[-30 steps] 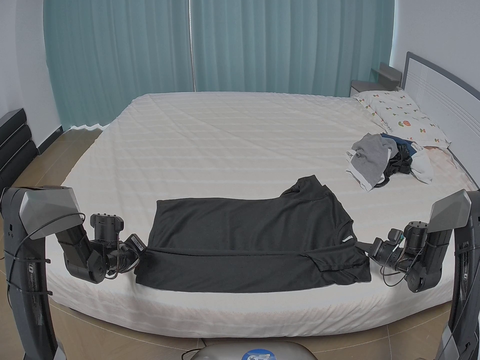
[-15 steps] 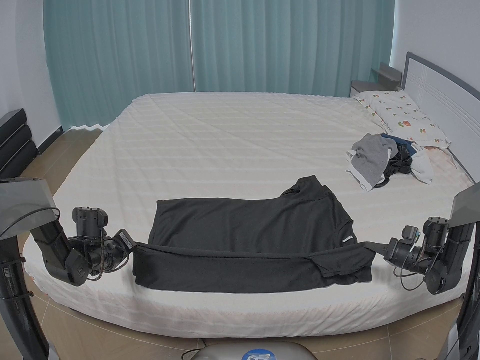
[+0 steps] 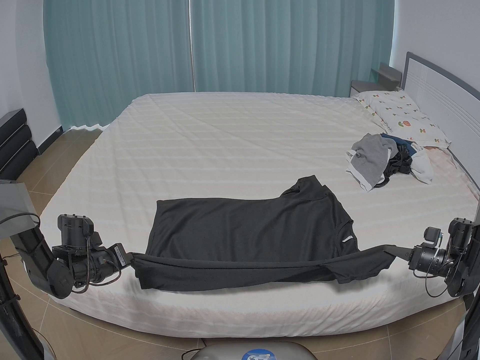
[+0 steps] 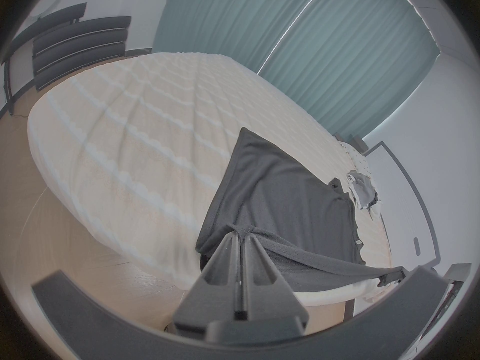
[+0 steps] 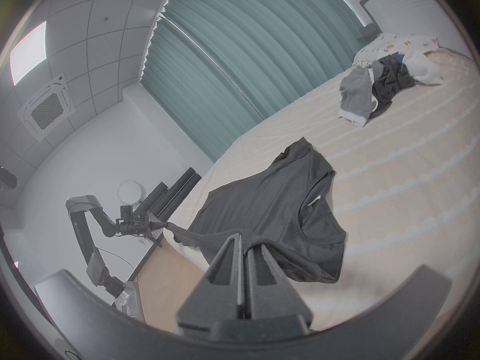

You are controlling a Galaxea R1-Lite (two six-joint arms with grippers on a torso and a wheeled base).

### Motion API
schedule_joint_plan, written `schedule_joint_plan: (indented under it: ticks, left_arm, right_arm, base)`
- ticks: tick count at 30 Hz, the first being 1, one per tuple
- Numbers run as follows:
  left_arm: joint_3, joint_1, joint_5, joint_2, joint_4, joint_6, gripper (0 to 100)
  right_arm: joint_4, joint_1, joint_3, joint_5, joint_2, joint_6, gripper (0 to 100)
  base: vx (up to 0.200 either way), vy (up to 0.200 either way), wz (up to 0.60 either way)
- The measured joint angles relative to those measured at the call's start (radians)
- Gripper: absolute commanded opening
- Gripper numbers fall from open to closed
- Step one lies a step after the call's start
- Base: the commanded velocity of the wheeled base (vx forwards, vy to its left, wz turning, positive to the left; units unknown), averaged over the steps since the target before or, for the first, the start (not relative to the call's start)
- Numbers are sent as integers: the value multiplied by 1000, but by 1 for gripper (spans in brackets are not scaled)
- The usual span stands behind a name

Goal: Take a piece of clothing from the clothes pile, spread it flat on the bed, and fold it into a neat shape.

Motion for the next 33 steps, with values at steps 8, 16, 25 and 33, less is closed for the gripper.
schedule_joint_plan:
  ticks: [8,16,25,33]
  left_arm:
    - [15,21,-9,-50,0,7,0]
    - [15,39,-10,-73,37,36,0]
    - [-31,35,-7,-70,103,19,0]
    - [-110,32,0,9,109,-77,0]
  right_arm:
    - [0,8,31,1,-58,-4,0]
    - [0,37,33,-10,-44,-7,0]
    - [0,37,-18,-43,15,3,0]
    - [0,68,-108,-129,113,81,0]
  base:
    - [0,0,0]
    - [0,0,0]
    - [0,0,0]
    - [0,0,0]
